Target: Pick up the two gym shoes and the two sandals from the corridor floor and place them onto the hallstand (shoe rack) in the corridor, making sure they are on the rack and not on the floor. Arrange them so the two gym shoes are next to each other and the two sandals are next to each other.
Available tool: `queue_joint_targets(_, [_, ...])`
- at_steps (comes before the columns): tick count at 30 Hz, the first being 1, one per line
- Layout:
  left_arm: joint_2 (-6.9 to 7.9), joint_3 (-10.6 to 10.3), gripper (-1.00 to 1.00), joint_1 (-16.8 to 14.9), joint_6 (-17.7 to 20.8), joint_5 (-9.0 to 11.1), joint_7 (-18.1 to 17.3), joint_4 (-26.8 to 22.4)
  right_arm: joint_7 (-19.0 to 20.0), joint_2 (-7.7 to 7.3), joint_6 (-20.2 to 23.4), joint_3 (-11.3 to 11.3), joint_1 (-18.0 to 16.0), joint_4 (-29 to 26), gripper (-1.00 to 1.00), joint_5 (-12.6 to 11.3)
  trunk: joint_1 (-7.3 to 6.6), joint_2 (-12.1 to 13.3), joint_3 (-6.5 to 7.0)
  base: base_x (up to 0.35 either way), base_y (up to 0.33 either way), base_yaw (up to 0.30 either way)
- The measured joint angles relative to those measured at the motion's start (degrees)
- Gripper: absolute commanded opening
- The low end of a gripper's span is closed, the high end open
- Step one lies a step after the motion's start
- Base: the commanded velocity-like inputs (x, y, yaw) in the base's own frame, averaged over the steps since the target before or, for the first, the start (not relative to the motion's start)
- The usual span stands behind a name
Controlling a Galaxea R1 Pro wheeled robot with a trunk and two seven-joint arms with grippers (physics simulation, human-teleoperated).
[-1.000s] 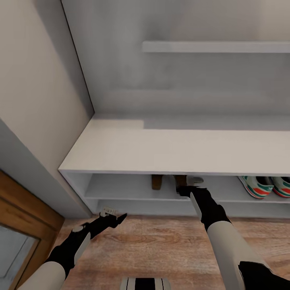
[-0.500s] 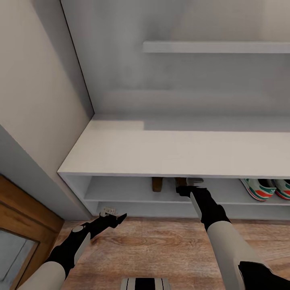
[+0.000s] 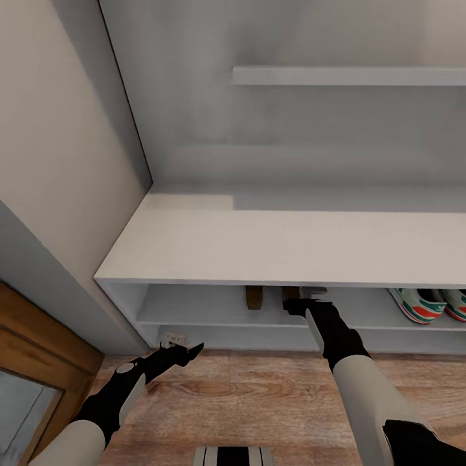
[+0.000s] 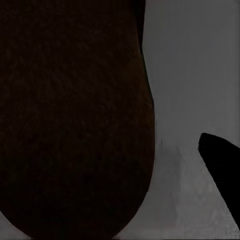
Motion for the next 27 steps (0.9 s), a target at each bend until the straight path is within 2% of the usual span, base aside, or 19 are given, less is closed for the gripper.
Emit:
queue_joint_targets(24, [0.0, 0.0, 1.0, 0.0, 0.0, 0.0, 0.0, 0.0, 0.0, 0.0, 0.0, 0.0, 0.0, 0.0, 1.0, 0.0, 0.0, 0.0, 0.0, 0.0, 0.0, 0.0])
queue_joint_targets(27, [0.0, 0.0, 1.0, 0.0, 0.0, 0.0, 0.0, 0.0, 0.0, 0.0, 0.0, 0.0, 0.0, 0.0, 1.0, 0.0, 0.02, 0.0, 0.0, -0.173, 0.0, 0.0])
